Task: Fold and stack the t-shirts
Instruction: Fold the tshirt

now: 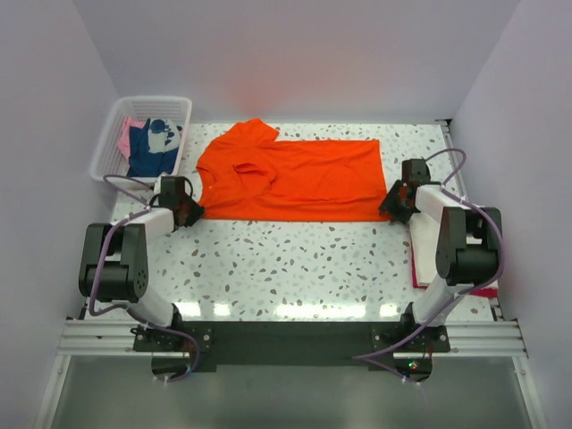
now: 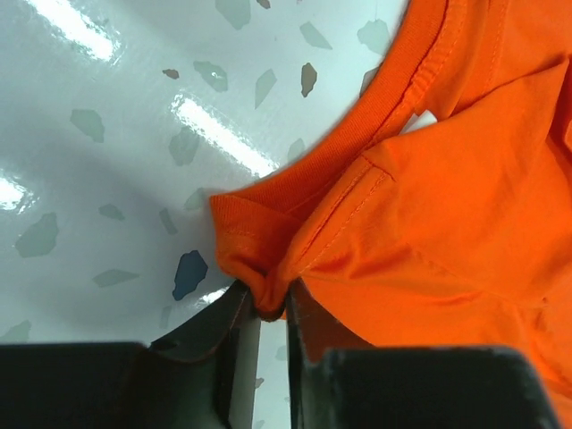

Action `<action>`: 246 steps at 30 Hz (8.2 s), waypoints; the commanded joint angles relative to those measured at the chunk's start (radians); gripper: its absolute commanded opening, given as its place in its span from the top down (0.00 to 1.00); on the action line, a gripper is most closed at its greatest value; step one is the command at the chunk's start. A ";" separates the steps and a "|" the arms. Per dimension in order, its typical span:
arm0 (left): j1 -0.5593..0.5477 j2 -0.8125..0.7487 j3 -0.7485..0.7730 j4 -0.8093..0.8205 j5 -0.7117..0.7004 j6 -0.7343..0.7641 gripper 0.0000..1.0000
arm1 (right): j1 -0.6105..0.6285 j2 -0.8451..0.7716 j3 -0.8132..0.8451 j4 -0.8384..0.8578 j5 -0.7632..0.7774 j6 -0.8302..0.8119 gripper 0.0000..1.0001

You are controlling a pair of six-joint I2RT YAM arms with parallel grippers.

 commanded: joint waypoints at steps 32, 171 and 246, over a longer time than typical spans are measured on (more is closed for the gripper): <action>0.039 -0.603 -0.143 -0.563 -0.298 -0.041 0.96 | -0.013 -0.672 -0.257 -0.356 -0.117 0.015 0.98; -0.124 0.670 1.049 0.184 0.282 0.547 1.00 | 0.044 0.294 0.431 0.050 0.018 -0.077 0.40; -0.049 0.541 1.025 0.208 0.322 0.473 1.00 | -0.026 0.325 0.506 0.070 -0.093 -0.013 1.00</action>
